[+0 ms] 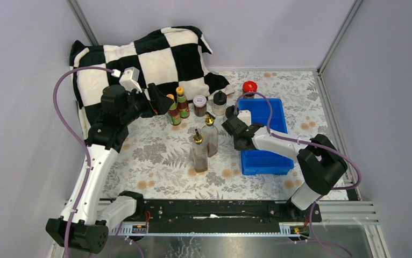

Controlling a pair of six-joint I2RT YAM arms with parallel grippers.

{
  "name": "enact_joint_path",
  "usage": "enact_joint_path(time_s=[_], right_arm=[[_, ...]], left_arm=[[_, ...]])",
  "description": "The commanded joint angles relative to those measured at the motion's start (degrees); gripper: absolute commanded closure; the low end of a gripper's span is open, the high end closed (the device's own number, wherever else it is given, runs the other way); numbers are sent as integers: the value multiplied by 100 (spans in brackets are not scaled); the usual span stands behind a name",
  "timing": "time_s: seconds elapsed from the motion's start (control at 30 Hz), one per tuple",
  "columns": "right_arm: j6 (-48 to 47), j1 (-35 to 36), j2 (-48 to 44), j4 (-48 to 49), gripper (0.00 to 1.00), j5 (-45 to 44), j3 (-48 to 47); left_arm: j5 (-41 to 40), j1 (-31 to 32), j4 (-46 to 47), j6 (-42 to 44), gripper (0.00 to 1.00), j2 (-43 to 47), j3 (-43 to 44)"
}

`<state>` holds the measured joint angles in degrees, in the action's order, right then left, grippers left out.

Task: Organize the condiment bottles
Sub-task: Move the storage box to the center of the board.

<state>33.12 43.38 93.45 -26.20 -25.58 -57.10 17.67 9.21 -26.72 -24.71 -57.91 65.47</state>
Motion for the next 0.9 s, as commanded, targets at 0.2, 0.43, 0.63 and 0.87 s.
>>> enact_joint_path(time_s=[0.2, 0.43, 0.63, 0.87], right_arm=[[132, 64, -169, 10, 53, -49, -9], [-150, 57, -808, -538, 28, -232, -414], [-894, -104, -896, -978, 15, -810, -1461], [-1738, -1588, -158, -810, 11, 85, -2922]], left_arm=[[-35, -42, -26, 150, 1, 28, -67], [-55, -43, -44, 159, 1, 39, -63], [-84, -42, -121, 189, 1, 12, 6], [-270, -42, -387, 371, 1, -7, 164]])
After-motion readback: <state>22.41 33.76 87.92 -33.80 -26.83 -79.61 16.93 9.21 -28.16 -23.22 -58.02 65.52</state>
